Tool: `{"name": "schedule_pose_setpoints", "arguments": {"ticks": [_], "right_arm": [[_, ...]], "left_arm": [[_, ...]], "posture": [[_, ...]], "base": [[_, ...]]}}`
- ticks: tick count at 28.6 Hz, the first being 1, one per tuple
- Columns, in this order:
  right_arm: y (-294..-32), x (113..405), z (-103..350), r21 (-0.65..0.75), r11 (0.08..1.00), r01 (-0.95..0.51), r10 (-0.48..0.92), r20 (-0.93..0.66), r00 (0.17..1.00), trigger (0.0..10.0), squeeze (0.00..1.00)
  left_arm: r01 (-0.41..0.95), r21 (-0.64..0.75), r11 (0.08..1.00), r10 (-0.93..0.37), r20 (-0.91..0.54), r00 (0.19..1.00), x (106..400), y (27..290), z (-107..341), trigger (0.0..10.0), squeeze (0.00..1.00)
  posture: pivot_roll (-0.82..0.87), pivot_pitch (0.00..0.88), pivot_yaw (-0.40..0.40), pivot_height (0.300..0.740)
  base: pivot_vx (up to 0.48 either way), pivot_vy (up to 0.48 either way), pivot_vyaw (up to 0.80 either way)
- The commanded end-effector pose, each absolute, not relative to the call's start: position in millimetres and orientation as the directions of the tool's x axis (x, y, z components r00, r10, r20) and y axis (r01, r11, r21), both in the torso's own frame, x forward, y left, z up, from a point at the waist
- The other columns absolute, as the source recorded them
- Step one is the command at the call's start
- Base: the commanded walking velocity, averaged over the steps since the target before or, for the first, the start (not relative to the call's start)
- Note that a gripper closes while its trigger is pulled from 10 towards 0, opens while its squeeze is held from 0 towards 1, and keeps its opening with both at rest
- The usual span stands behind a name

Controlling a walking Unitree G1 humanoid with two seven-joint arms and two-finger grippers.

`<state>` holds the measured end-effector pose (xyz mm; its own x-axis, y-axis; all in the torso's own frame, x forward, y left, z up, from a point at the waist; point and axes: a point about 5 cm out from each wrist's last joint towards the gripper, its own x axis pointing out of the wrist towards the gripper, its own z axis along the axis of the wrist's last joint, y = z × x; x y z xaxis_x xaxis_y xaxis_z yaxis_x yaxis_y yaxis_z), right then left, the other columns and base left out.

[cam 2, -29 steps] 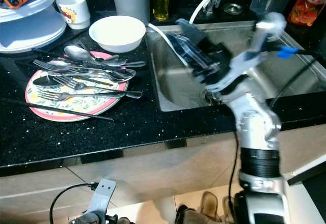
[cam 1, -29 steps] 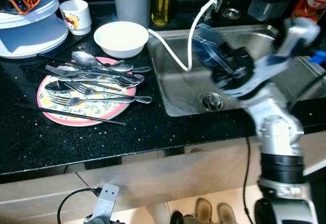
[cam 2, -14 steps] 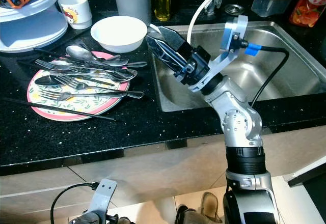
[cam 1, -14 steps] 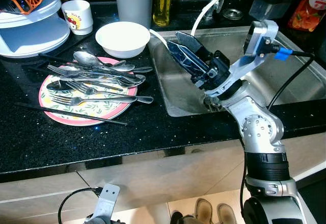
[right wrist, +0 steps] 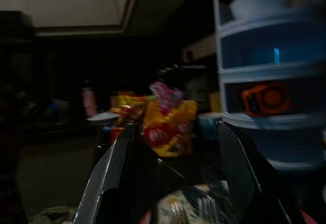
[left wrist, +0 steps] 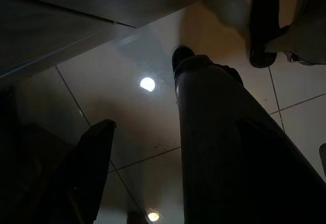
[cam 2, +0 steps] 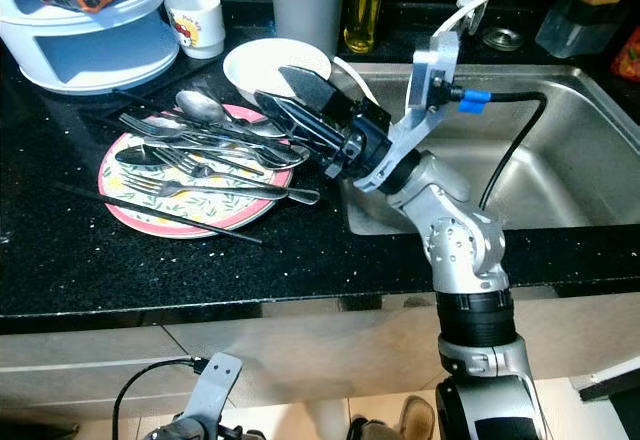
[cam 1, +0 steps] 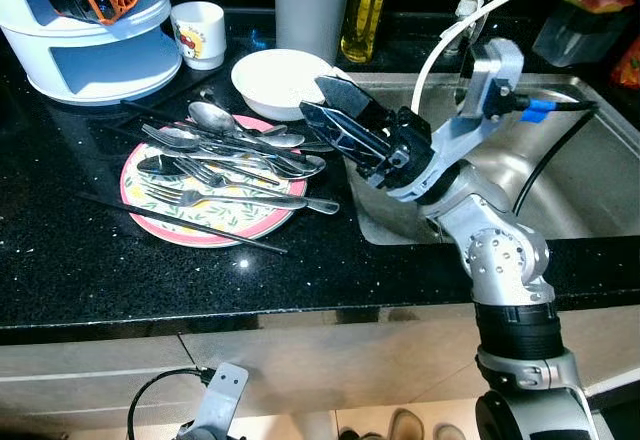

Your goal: Kitchen organization

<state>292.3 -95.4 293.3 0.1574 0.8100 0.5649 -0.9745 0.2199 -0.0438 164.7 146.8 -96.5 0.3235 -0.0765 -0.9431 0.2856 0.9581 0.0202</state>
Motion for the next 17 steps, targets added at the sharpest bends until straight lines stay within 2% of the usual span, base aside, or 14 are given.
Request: {"name": "schedule_pose_setpoints", "arguments": {"ticks": [1, 5, 10, 17], "right_arm": [[-89, 283, 293, -0.076, 0.162, -0.984, 0.834, 0.543, 0.096, 10.0, 0.00], [-84, 280, 290, -0.099, 0.149, -0.984, 0.861, 0.502, 0.080, 10.0, 0.00], [-70, 281, 270, -0.141, 0.128, -0.982, 0.946, 0.313, 0.079, 10.0, 0.00], [-61, 283, 257, -0.155, 0.104, -0.982, 0.980, 0.185, 0.074, 10.0, 0.00]], "left_arm": [[0.274, -0.003, 0.962, -0.060, -0.978, 0.200, 135, 152, -107, 10.0, 0.00], [0.279, -0.003, 0.960, -0.062, -0.978, 0.201, 135, 153, -107, 10.0, 0.00], [0.281, -0.004, 0.960, -0.063, -0.977, 0.204, 136, 153, -107, 10.0, 0.00], [0.271, -0.012, 0.963, -0.069, -0.977, 0.204, 135, 151, -107, 10.0, 0.00]], "posture": [[0.04, 0.050, -0.034, 0.740], [0.04, 0.050, -0.032, 0.740], [0.05, 0.050, -0.040, 0.740], [0.05, 0.057, -0.047, 0.740]], "base": [[0.000, 0.000, 0.00], [0.000, 0.000, 0.00], [0.000, 0.000, 0.00], [0.000, 0.000, 0.00]]}}
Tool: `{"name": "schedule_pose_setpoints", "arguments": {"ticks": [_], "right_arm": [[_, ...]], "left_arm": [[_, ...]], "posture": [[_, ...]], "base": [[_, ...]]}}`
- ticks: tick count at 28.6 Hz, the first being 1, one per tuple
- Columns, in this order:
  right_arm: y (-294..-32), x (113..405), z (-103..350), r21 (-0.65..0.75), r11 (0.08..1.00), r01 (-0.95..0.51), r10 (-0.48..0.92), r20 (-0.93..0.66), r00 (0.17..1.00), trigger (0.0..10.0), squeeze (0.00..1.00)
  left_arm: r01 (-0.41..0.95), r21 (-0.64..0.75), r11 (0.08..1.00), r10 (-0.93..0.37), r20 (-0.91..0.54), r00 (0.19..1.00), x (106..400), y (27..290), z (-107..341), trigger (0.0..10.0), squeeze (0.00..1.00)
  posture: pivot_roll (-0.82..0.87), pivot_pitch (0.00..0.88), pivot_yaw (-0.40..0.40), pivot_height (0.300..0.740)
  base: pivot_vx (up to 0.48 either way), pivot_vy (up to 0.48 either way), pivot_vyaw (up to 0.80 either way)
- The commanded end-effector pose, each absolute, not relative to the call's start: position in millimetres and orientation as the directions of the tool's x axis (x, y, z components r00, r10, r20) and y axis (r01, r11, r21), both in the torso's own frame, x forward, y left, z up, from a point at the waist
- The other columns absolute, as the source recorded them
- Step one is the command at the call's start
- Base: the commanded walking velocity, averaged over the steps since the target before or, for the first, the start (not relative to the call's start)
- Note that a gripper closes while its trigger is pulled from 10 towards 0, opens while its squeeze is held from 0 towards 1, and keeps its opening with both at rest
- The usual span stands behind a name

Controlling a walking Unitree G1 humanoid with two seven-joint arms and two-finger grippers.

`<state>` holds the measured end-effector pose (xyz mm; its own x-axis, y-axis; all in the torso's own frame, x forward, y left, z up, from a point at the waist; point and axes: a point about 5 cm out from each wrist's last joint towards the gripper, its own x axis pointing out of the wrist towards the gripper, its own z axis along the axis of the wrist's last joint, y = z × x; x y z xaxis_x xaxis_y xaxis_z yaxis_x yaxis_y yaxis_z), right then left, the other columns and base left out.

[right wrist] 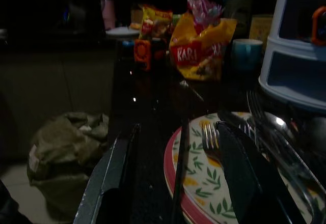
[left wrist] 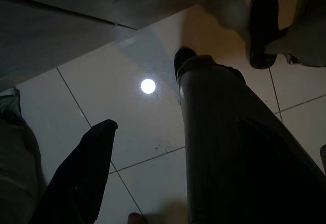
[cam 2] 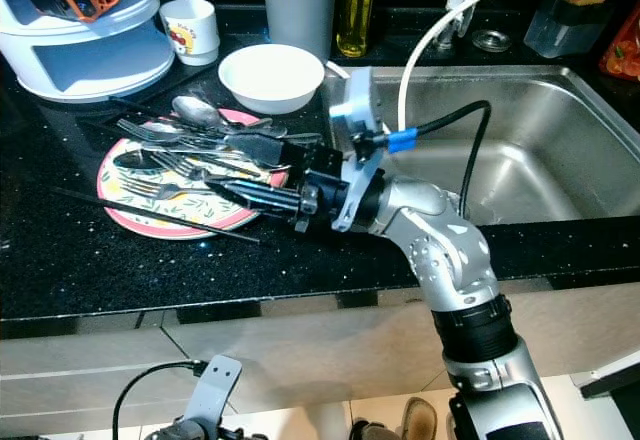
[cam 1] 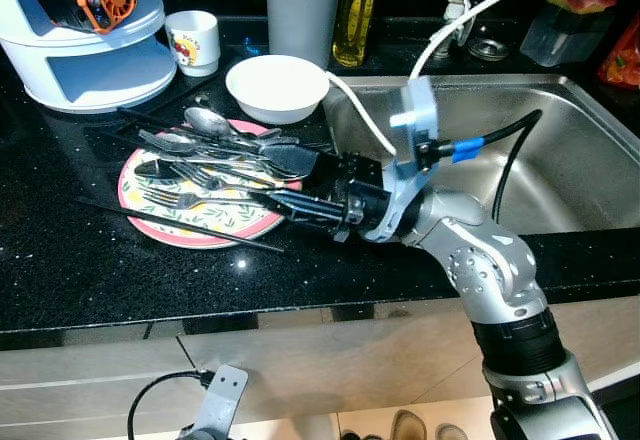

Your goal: Kitchen organization

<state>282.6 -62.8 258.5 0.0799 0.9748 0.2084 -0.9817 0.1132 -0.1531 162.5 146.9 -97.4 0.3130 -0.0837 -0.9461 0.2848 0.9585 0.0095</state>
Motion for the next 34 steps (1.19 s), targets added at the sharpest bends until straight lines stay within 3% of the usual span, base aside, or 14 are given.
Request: {"name": "schedule_pose_setpoints", "arguments": {"ticks": [1, 5, 17, 31, 34], "right_arm": [[-59, 284, 255, -0.158, 0.108, -0.981, 0.983, 0.163, 0.082, 10.0, 0.00], [-52, 287, 246, -0.197, 0.119, -0.973, 0.993, 0.035, 0.115, 10.0, 0.00], [-38, 305, 241, -0.266, 0.250, -0.931, 0.955, -0.092, 0.282, 10.0, 0.00], [-26, 296, 254, -0.191, 0.201, -0.961, 0.965, -0.127, 0.228, 10.0, 0.00], [-21, 301, 253, -0.193, 0.242, -0.951, 0.954, -0.132, 0.270, 10.0, 0.00]], "left_arm": [[0.269, -0.013, 0.963, -0.070, -0.977, 0.204, 135, 150, -107, 10.0, 0.00], [0.266, -0.017, 0.964, -0.073, -0.976, 0.203, 135, 149, -107, 10.0, 0.00], [0.271, -0.018, 0.963, -0.075, -0.977, 0.200, 135, 149, -107, 10.0, 0.00], [0.274, -0.024, 0.961, -0.080, -0.977, 0.196, 134, 147, -108, 10.0, 0.00], [0.275, -0.024, 0.961, -0.081, -0.977, 0.196, 134, 147, -108, 10.0, 0.00]], "posture": [[0.05, 0.057, -0.047, 0.740], [0.05, 0.064, -0.046, 0.740], [0.04, 0.074, -0.043, 0.740], [0.03, 0.073, -0.061, 0.740], [0.03, 0.070, -0.062, 0.740]], "base": [[0.000, 0.000, 0.00], [0.000, 0.000, 0.00], [0.000, 0.000, 0.00], [0.000, 0.000, 0.00], [0.000, 0.000, 0.00]]}}
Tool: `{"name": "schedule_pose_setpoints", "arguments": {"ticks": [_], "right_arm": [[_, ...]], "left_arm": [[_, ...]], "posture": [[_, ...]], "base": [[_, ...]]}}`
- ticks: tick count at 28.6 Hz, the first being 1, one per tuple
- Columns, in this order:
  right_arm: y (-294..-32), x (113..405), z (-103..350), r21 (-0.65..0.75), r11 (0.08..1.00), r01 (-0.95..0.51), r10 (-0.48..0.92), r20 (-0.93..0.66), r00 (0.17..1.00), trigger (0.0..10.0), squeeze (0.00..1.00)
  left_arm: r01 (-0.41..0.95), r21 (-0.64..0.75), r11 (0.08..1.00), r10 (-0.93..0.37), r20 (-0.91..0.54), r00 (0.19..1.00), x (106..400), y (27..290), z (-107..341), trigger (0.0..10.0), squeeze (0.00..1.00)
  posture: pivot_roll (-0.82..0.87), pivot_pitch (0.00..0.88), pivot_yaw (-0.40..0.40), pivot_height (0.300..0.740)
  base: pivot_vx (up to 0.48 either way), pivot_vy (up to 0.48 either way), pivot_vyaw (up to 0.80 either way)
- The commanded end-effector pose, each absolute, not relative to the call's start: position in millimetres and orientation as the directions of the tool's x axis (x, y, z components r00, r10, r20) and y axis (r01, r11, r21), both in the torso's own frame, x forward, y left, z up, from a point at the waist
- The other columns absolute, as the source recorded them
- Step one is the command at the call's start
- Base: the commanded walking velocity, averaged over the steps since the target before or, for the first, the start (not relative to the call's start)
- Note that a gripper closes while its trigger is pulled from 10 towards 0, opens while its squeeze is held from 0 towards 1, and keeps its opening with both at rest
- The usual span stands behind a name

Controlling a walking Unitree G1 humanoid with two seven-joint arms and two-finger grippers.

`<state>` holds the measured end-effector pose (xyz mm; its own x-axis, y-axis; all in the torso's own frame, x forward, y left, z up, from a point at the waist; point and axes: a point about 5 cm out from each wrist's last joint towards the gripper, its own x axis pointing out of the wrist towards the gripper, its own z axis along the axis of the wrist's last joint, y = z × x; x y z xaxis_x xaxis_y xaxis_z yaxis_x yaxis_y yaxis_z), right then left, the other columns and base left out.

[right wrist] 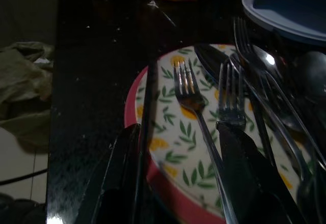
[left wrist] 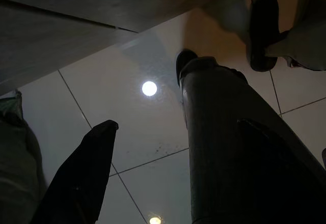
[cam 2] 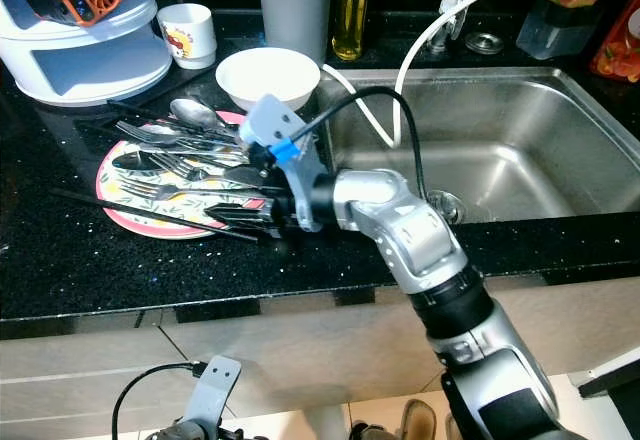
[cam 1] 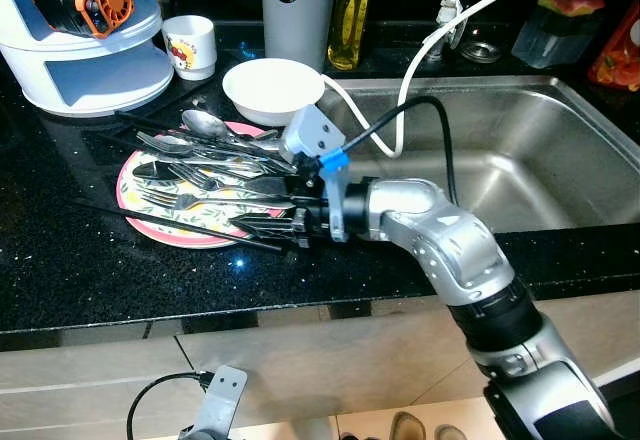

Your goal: Kitchen organization

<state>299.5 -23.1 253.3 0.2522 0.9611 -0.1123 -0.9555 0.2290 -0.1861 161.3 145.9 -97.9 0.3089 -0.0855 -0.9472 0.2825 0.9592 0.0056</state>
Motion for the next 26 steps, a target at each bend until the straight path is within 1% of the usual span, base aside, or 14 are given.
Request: {"name": "schedule_pose_setpoints", "arguments": {"ticks": [1, 2, 3, 4, 5, 6, 7, 9, 11, 14, 16, 22, 24, 26], "right_arm": [[-20, 303, 253, -0.190, 0.264, -0.946, 0.947, -0.133, 0.291, 10.0, 0.00], [-20, 310, 252, -0.187, 0.311, -0.932, 0.931, -0.139, 0.338, 10.0, 0.00], [-20, 310, 252, -0.187, 0.311, -0.932, 0.931, -0.139, 0.338, 10.0, 0.00], [-20, 314, 251, -0.186, 0.342, -0.921, 0.918, -0.145, 0.370, 10.0, 0.00], [-21, 321, 249, -0.197, 0.392, -0.899, 0.890, -0.165, 0.424, 10.0, 0.00], [-21, 321, 249, -0.197, 0.392, -0.899, 0.890, -0.165, 0.424, 10.0, 0.00], [-24, 327, 247, -0.214, 0.428, -0.878, 0.863, -0.191, 0.468, 10.0, 0.00], [-28, 334, 245, -0.227, 0.461, -0.858, 0.829, -0.236, 0.507, 10.0, 0.00], [-29, 334, 245, -0.220, 0.457, -0.862, 0.825, -0.257, 0.504, 10.0, 0.00], [-28, 330, 246, -0.197, 0.413, -0.889, 0.846, -0.279, 0.455, 10.0, 0.00], [-28, 330, 246, -0.196, 0.403, -0.894, 0.850, -0.283, 0.445, 10.0, 0.00], [-29, 335, 248, -0.206, 0.415, -0.886, 0.838, -0.294, 0.461, 10.0, 0.00], [-29, 337, 254, -0.203, 0.434, -0.878, 0.840, -0.261, 0.475, 10.0, 0.00], [-27, 338, 263, -0.186, 0.440, -0.878, 0.858, -0.199, 0.473, 10.0, 0.00]], "left_arm": [[0.275, -0.024, 0.961, -0.081, -0.977, 0.196, 134, 147, -108, 10.0, 0.00], [0.276, -0.024, 0.961, -0.081, -0.977, 0.197, 134, 147, -108, 10.0, 0.00], [0.276, -0.024, 0.961, -0.081, -0.977, 0.197, 134, 147, -108, 10.0, 0.00], [0.277, -0.024, 0.961, -0.081, -0.977, 0.197, 134, 146, -108, 10.0, 0.00], [0.277, -0.024, 0.961, -0.081, -0.977, 0.197, 134, 146, -108, 10.0, 0.00], [0.277, -0.024, 0.961, -0.081, -0.977, 0.197, 134, 146, -108, 10.0, 0.00], [0.277, -0.023, 0.960, -0.081, -0.977, 0.198, 134, 146, -108, 10.0, 0.00], [0.277, -0.023, 0.961, -0.081, -0.977, 0.199, 134, 145, -107, 10.0, 0.00], [0.277, -0.023, 0.961, -0.081, -0.977, 0.199, 135, 145, -107, 10.0, 0.00], [0.277, -0.024, 0.961, -0.082, -0.976, 0.200, 135, 144, -107, 10.0, 0.00], [0.276, -0.025, 0.961, -0.083, -0.976, 0.200, 135, 144, -107, 10.0, 0.00], [0.274, -0.029, 0.961, -0.086, -0.976, 0.200, 136, 143, -107, 10.0, 0.00], [0.272, -0.030, 0.962, -0.087, -0.976, 0.201, 136, 143, -107, 10.0, 0.00], [0.273, -0.030, 0.962, -0.087, -0.976, 0.201, 136, 143, -107, 10.0, 0.00]], "posture": [[0.04, 0.068, -0.062, 0.740], [0.04, 0.067, -0.063, 0.740], [0.04, 0.067, -0.063, 0.740], [0.04, 0.067, -0.063, 0.740], [0.04, 0.063, -0.064, 0.740], [0.04, 0.063, -0.064, 0.740], [0.04, 0.059, -0.064, 0.740], [0.04, 0.057, -0.067, 0.740], [0.03, 0.059, -0.068, 0.740], [0.03, 0.060, -0.072, 0.740], [0.03, 0.061, -0.073, 0.740], [0.03, 0.062, -0.077, 0.740], [0.03, 0.063, -0.078, 0.740], [0.03, 0.063, -0.078, 0.740]], "base": [[0.000, 0.000, 0.00], [0.000, 0.000, 0.00], [0.000, 0.000, 0.00], [0.000, 0.000, 0.00], [0.000, 0.000, 0.00], [0.000, 0.000, 0.00], [0.000, 0.000, 0.00], [0.000, 0.000, 0.00], [0.000, 0.000, 0.00], [0.000, 0.000, 0.00], [0.000, 0.000, 0.00], [0.000, 0.000, 0.00], [0.000, 0.000, 0.00], [0.000, 0.000, 0.00]]}}
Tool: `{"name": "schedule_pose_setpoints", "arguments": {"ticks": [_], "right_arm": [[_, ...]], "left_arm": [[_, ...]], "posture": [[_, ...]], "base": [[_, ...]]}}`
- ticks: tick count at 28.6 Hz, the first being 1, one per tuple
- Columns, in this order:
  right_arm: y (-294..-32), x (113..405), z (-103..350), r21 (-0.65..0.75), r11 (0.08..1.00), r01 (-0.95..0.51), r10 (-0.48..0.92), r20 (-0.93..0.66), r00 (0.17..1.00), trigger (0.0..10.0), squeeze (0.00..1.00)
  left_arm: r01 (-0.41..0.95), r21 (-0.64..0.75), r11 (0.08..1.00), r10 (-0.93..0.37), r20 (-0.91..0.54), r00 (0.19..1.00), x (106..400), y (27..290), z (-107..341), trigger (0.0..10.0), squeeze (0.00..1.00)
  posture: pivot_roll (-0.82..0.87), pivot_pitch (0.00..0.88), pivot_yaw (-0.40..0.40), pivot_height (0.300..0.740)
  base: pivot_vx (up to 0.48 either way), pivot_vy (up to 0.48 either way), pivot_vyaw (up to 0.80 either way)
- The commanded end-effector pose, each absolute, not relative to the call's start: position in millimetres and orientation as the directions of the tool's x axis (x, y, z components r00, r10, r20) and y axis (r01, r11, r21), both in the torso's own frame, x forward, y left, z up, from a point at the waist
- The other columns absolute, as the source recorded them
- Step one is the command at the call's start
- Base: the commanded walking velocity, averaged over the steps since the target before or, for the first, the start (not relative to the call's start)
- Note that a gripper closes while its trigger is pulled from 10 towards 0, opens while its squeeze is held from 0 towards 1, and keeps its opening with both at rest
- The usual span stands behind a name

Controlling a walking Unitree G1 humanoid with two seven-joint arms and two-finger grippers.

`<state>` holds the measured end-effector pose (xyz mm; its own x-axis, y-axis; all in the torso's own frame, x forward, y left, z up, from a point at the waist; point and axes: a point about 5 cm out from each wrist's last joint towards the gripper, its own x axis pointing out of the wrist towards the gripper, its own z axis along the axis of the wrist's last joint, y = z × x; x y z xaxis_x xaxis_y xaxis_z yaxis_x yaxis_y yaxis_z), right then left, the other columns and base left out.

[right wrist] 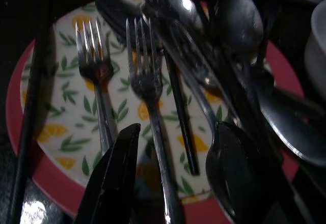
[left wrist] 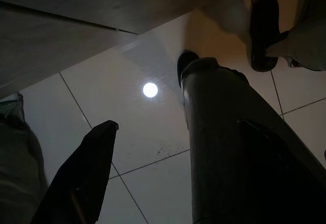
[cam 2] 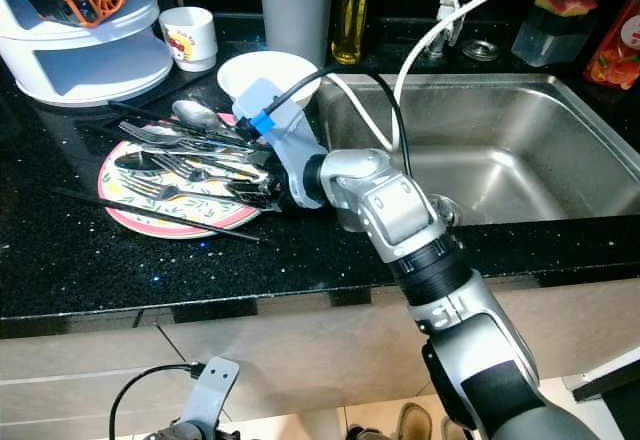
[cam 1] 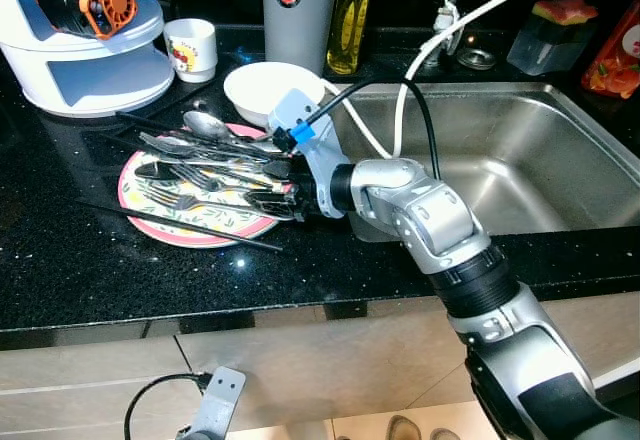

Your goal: Kitchen organization

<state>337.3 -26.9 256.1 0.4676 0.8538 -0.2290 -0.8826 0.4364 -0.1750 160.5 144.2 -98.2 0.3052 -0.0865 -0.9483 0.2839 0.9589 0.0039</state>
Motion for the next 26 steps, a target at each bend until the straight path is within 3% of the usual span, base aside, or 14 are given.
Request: {"name": "schedule_pose_setpoints", "arguments": {"ticks": [1, 5, 12, 18, 26], "right_arm": [[-27, 338, 269, -0.163, 0.439, -0.884, 0.871, -0.165, 0.463, 10.0, 0.00], [-27, 334, 281, -0.126, 0.401, -0.907, 0.905, -0.097, 0.414, 10.0, 0.00], [-21, 322, 265, -0.144, 0.302, -0.943, 0.925, -0.195, 0.326, 10.0, 0.00], [-19, 322, 257, -0.145, 0.301, -0.943, 0.914, -0.240, 0.329, 10.0, 0.00], [-22, 331, 242, -0.185, 0.359, -0.915, 0.848, -0.345, 0.403, 10.0, 0.00]], "left_arm": [[0.273, -0.030, 0.961, -0.087, -0.976, 0.200, 136, 143, -107, 10.0, 0.00], [0.276, -0.030, 0.961, -0.088, -0.976, 0.199, 136, 143, -107, 10.0, 0.00], [0.274, -0.032, 0.961, -0.089, -0.976, 0.199, 136, 143, -107, 10.0, 0.00], [0.273, -0.033, 0.961, -0.090, -0.976, 0.199, 136, 143, -107, 10.0, 0.00], [0.275, -0.033, 0.961, -0.090, -0.976, 0.198, 135, 142, -107, 10.0, 0.00]], "posture": [[0.03, 0.063, -0.078, 0.740], [0.03, 0.068, -0.075, 0.740], [0.02, 0.068, -0.077, 0.740], [0.02, 0.070, -0.080, 0.740], [0.03, 0.066, -0.085, 0.740]], "base": [[0.000, 0.000, 0.00], [0.000, 0.000, 0.00], [0.000, 0.000, 0.00], [0.000, 0.000, 0.00], [0.000, 0.000, 0.00]]}}
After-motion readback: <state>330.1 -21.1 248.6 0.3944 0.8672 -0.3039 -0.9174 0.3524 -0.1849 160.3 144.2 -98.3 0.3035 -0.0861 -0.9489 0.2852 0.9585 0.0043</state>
